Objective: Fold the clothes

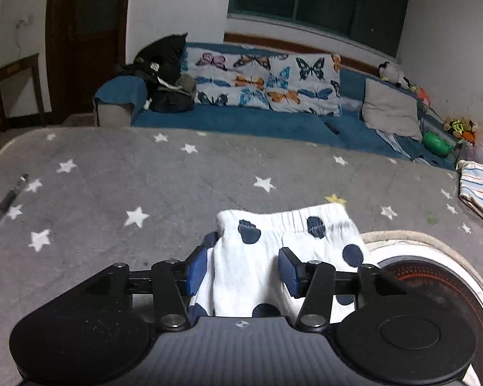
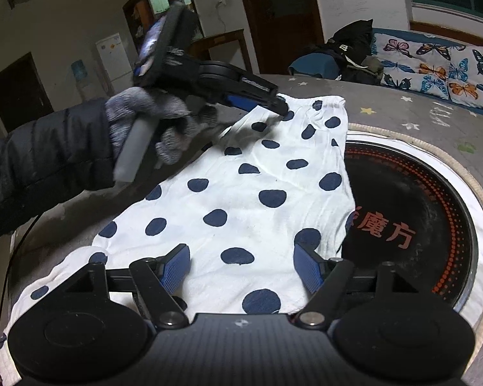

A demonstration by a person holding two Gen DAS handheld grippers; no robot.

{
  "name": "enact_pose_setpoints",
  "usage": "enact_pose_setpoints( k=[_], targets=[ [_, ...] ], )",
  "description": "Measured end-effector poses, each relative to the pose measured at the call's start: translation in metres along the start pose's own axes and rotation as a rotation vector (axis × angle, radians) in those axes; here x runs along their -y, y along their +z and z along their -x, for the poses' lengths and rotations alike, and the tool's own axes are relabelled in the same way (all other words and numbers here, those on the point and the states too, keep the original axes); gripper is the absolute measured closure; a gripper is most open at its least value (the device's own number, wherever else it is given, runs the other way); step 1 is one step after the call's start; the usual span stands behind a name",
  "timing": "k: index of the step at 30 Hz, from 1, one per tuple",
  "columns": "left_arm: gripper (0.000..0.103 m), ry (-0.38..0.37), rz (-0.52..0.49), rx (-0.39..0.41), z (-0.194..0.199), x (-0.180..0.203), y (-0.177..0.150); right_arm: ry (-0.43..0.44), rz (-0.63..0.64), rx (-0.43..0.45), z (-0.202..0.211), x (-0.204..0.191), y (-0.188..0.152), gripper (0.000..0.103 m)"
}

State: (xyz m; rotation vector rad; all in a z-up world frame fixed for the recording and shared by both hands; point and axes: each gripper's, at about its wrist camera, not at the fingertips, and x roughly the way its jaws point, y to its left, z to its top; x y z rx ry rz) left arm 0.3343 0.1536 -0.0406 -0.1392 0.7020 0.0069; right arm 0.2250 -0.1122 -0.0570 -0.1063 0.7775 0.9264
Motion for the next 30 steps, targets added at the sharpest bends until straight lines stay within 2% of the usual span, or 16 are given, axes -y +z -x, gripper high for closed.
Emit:
enact_pose_setpoints(
  k=[2,4,6,7,12,16,27,30],
  targets=[
    [0.058,-0.008,-0.019,0.012,-0.003,0.000,-0.002,0.009,0.011,0.000,0.003,-0.001,0.003,0.030],
    [0.077,-0.030,-0.023,0.012,-0.004,-0.002,-0.002,0.014,0.017,0.011,0.006,-0.003,0.007,0.030],
    [0.092,-0.068,-0.009,0.011,-0.002,-0.005,-0.001,0.018,0.015,0.024,0.009,-0.003,0.010,0.030],
    [0.094,-0.094,0.007,0.011,0.000,-0.007,0.000,0.019,0.011,0.031,0.010,-0.002,0.012,0.030],
    [0.096,-0.215,0.038,0.083,0.032,-0.012,-0.003,0.003,-0.037,0.093,0.023,0.006,0.022,0.030],
    [0.096,-0.303,0.012,0.158,0.075,-0.013,-0.012,-0.021,-0.096,0.141,0.037,0.014,0.029,0.030],
    [0.096,-0.490,-0.123,0.322,0.214,0.004,-0.070,-0.064,-0.226,0.224,0.088,0.019,0.020,0.030],
    [0.096,-0.540,-0.165,0.352,0.254,0.013,-0.098,-0.069,-0.251,0.238,0.102,0.014,0.010,0.030]
  ],
)
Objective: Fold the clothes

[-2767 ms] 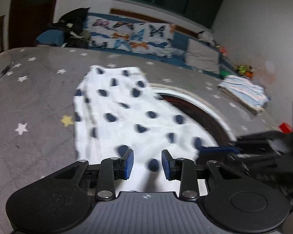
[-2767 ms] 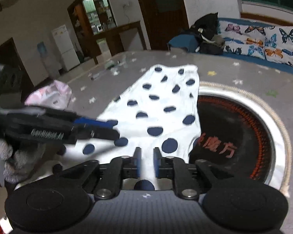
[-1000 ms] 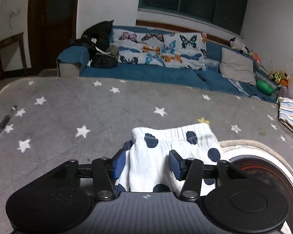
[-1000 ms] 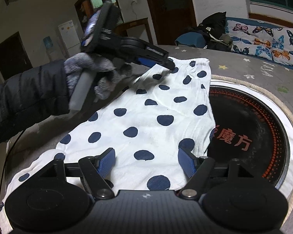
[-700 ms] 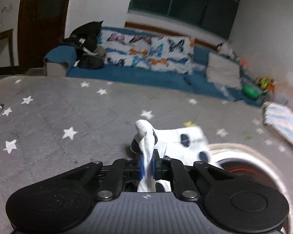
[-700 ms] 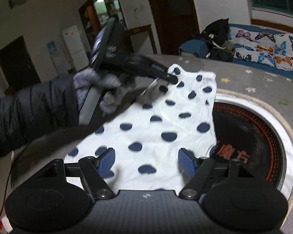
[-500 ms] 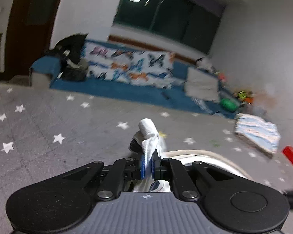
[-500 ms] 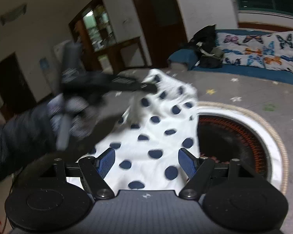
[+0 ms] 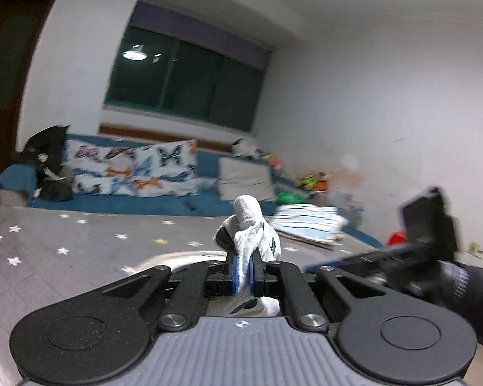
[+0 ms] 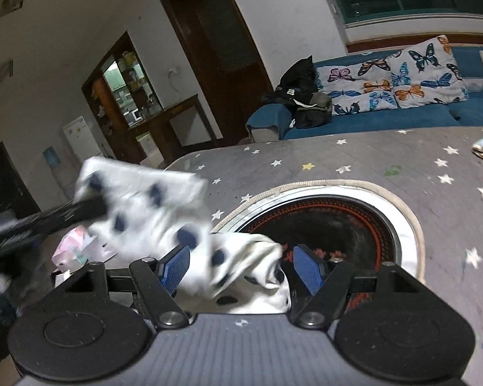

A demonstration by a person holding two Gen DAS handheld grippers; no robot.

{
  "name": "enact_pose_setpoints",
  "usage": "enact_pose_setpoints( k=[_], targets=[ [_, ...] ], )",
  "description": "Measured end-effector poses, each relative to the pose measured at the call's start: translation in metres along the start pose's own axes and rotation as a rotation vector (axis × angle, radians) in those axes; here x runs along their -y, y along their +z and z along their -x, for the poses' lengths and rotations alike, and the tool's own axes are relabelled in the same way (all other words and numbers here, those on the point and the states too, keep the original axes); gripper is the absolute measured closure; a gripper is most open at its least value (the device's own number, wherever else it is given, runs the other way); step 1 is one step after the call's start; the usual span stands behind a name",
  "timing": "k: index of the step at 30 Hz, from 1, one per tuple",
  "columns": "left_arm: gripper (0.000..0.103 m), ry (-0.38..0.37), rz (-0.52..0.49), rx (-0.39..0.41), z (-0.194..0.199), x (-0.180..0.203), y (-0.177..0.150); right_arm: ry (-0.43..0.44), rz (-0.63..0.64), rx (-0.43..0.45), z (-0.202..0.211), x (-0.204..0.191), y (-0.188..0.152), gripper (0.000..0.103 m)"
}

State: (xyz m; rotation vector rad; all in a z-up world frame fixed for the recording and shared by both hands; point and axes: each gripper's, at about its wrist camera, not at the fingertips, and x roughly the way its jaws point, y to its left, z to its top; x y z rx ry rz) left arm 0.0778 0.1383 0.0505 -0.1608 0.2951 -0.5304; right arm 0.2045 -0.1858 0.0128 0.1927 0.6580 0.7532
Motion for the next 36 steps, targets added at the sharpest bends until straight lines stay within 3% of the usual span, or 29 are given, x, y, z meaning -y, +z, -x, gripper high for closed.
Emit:
enact_pose_setpoints(
  k=[3,7,10,20,23,25,27,31,36],
  targets=[
    [0.096,-0.046,-0.030,-0.007,0.032,0.030,-0.022,0.005,-0.004,-0.003,0.014,-0.006,-0.010,0.030],
    [0.095,-0.067,-0.072,-0.077,0.061,0.061,-0.061,0.015,0.006,-0.017,0.030,-0.016,-0.023,0.030],
    [0.093,-0.049,-0.140,-0.131,0.075,0.078,-0.084,0.050,0.011,-0.046,0.040,-0.025,-0.033,0.030],
    [0.084,-0.017,-0.217,-0.230,0.080,0.095,-0.106,0.253,0.086,-0.210,0.045,-0.063,-0.070,0.030],
    [0.075,0.016,-0.224,-0.255,0.084,0.094,-0.110,0.291,0.124,-0.266,0.048,-0.074,-0.084,0.030],
    [0.053,0.039,-0.249,-0.269,0.093,0.097,-0.115,0.288,0.141,-0.270,0.052,-0.078,-0.087,0.030],
    [0.051,0.063,-0.257,-0.279,0.099,0.099,-0.117,0.285,0.158,-0.274,0.056,-0.082,-0.090,0.030],
    [0.051,0.096,-0.236,-0.266,0.110,0.100,-0.114,0.278,0.192,-0.281,0.065,-0.089,-0.096,0.030],
    [0.053,0.100,-0.149,-0.154,0.124,0.096,-0.093,0.255,0.276,-0.238,0.067,-0.104,-0.095,0.032]
  ],
)
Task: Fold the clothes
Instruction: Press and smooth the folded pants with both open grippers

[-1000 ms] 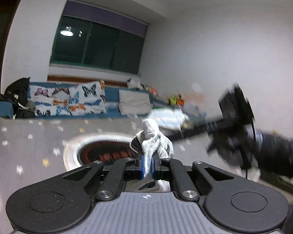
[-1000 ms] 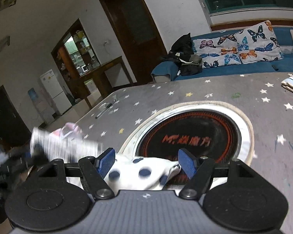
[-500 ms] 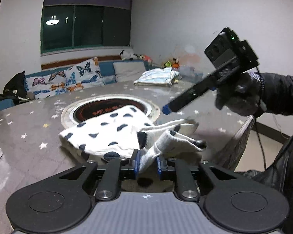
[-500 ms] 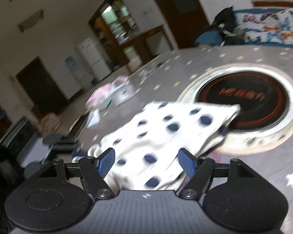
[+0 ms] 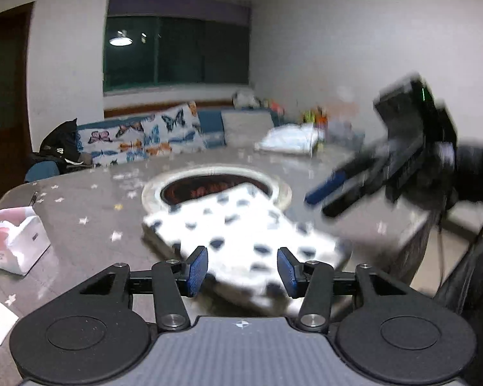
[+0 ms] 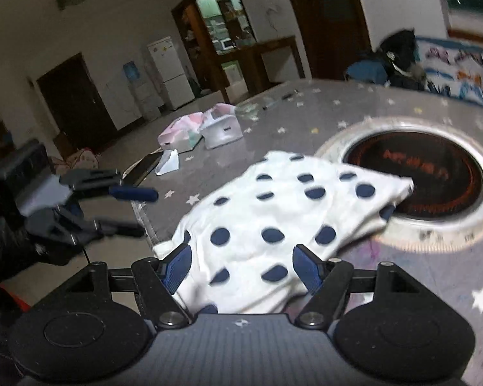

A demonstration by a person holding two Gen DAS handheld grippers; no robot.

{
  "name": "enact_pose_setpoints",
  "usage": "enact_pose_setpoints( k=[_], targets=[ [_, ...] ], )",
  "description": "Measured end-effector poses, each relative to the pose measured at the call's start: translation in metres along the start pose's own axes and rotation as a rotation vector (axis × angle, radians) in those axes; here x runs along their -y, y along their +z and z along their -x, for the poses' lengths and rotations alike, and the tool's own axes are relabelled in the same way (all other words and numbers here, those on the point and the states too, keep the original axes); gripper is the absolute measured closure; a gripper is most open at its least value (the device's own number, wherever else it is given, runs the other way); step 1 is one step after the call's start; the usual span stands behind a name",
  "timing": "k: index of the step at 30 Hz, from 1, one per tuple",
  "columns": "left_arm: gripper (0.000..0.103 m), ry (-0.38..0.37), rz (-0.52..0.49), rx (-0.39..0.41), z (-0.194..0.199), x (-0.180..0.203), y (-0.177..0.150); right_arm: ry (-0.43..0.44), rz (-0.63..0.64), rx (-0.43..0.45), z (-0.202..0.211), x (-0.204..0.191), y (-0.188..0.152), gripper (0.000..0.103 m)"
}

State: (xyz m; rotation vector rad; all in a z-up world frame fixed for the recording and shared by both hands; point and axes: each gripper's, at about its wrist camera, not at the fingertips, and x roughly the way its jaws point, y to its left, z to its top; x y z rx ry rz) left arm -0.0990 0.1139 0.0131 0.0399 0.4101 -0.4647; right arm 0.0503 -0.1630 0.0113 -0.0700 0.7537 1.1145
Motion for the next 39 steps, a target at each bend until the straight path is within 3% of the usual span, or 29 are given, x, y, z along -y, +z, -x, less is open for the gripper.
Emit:
enact_pose_setpoints(
  k=[3,10,14,25,35,39],
  targets=[
    [0.060,-0.034,0.093,0.034,-0.006,-0.002,0.008,0.013,0.044,0.004,-0.007,-0.007,0.004,0.035],
    [0.061,-0.095,0.171,-0.052,-0.055,0.006,-0.009,0.021,0.070,-0.067,-0.030,-0.005,-0.004,0.036],
    [0.060,-0.090,0.181,-0.096,-0.063,0.005,-0.018,0.013,0.070,-0.091,-0.031,0.000,-0.006,0.037],
    [0.058,-0.111,0.201,-0.007,-0.060,0.010,0.000,-0.082,0.065,-0.025,-0.044,0.030,0.035,0.035],
    [0.058,-0.200,0.202,-0.060,-0.085,0.025,-0.002,-0.202,0.043,-0.073,-0.089,0.060,0.044,0.035],
    [0.058,-0.199,0.209,-0.095,-0.088,0.028,-0.007,-0.216,0.050,-0.088,-0.096,0.063,0.044,0.035]
  ],
)
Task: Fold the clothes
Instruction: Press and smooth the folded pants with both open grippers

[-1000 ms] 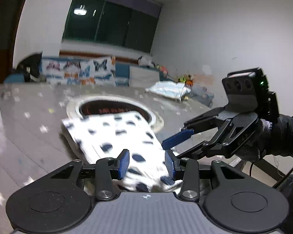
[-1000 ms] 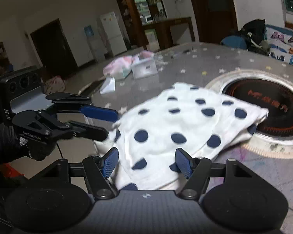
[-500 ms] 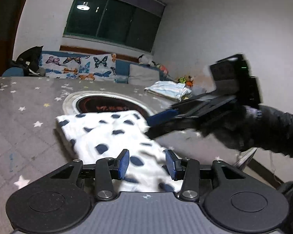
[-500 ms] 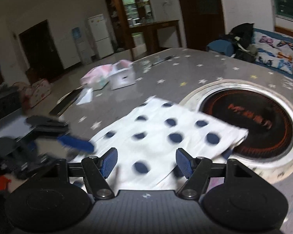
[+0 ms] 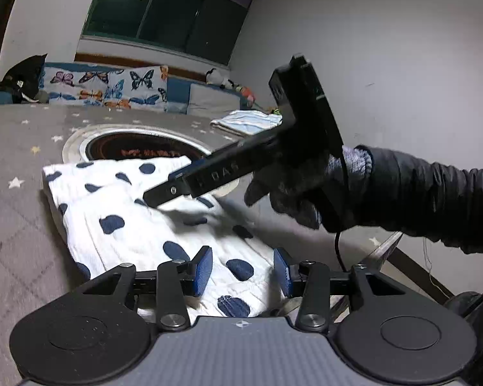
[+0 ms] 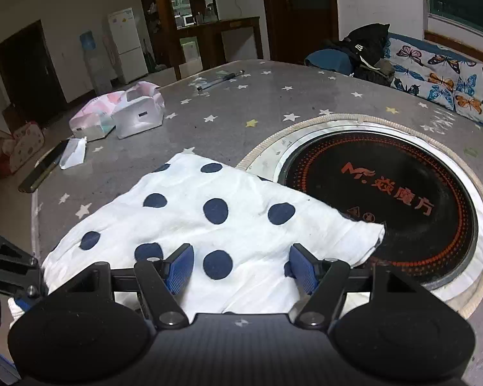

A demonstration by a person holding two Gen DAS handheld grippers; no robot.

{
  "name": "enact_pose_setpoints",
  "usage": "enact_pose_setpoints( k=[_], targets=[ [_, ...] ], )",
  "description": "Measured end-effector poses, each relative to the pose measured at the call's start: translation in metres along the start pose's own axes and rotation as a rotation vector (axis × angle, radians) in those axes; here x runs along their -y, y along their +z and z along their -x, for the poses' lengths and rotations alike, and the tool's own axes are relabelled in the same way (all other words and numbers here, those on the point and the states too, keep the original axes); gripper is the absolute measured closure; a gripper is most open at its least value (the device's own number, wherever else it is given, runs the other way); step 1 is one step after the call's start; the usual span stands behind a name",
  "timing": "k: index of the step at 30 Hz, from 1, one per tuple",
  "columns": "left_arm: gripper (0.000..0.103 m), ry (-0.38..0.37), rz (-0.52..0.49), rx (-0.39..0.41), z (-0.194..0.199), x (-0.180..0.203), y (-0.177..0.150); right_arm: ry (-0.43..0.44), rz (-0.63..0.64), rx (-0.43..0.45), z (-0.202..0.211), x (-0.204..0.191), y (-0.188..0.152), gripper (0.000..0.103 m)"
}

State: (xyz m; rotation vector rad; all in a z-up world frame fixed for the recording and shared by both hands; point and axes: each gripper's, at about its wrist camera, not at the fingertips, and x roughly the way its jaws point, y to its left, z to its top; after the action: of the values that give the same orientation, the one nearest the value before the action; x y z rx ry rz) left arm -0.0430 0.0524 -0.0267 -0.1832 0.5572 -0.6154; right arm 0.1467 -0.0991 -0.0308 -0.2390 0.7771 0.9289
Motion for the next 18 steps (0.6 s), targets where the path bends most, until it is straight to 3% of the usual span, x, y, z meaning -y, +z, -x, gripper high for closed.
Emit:
enact_pose_setpoints(
  k=[7,10,18],
  targets=[
    [0.044,0.024,0.005,0.040,0.008,0.004,0.005,0.041,0.087,0.017,0.014,-0.016,0.015,0.030],
    [0.043,0.038,0.026,0.034,0.006,0.001,0.004,0.087,0.116,-0.013,0.008,-0.027,0.019,0.030],
    [0.042,0.039,0.080,0.033,0.010,-0.002,-0.003,0.103,0.164,-0.060,-0.023,-0.040,0.027,0.030]
  ],
)
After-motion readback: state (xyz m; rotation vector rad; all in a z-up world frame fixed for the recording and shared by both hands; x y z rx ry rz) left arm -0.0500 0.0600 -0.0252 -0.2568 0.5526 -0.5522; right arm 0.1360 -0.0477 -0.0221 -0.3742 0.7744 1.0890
